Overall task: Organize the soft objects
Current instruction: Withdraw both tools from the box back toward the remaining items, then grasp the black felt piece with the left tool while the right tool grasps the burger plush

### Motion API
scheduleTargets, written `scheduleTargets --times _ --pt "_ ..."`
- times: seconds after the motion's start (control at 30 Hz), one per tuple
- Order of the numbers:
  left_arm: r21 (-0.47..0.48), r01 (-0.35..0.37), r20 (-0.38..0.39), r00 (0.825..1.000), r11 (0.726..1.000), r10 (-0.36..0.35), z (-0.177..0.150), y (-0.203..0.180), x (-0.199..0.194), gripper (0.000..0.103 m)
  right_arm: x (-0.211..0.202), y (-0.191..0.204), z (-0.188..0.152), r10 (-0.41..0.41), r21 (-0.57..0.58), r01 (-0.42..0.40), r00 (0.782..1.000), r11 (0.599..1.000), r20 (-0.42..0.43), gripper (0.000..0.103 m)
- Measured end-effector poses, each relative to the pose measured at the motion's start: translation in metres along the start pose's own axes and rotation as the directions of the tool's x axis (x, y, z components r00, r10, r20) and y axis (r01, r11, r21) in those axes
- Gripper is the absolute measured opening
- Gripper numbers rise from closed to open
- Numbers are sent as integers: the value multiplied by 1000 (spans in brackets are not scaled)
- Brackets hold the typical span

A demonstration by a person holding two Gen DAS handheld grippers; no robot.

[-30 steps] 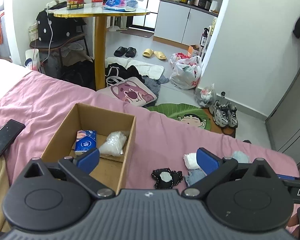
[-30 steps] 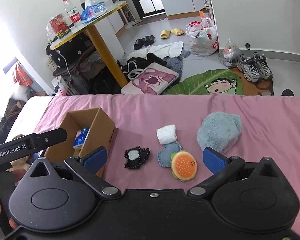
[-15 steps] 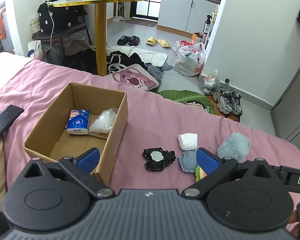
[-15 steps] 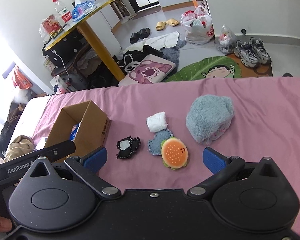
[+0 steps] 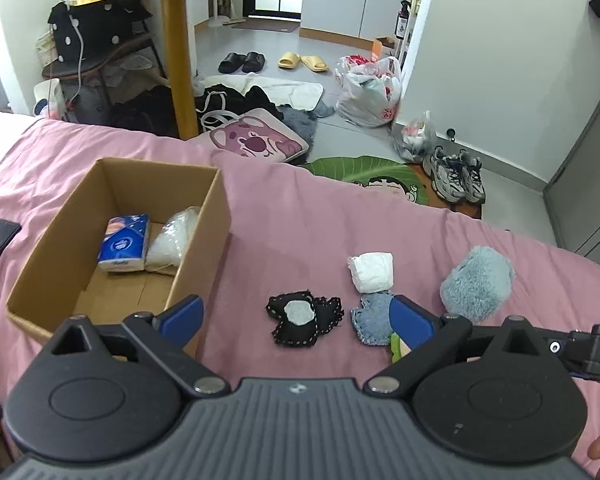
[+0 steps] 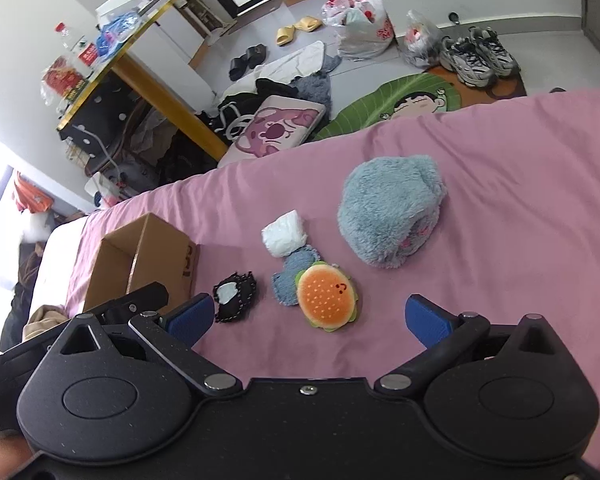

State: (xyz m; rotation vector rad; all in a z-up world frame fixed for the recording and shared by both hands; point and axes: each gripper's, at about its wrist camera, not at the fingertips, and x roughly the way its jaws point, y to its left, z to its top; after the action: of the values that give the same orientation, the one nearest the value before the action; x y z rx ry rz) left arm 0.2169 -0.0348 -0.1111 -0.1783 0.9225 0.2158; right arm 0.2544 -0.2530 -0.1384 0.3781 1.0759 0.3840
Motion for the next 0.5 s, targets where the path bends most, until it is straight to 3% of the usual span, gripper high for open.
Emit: scheduleTargets --times 0.5 --pt "-21 -10 -101 995 1000 8 -9 7 67 88 41 -8 4 -33 47 37 996 998 -81 93"
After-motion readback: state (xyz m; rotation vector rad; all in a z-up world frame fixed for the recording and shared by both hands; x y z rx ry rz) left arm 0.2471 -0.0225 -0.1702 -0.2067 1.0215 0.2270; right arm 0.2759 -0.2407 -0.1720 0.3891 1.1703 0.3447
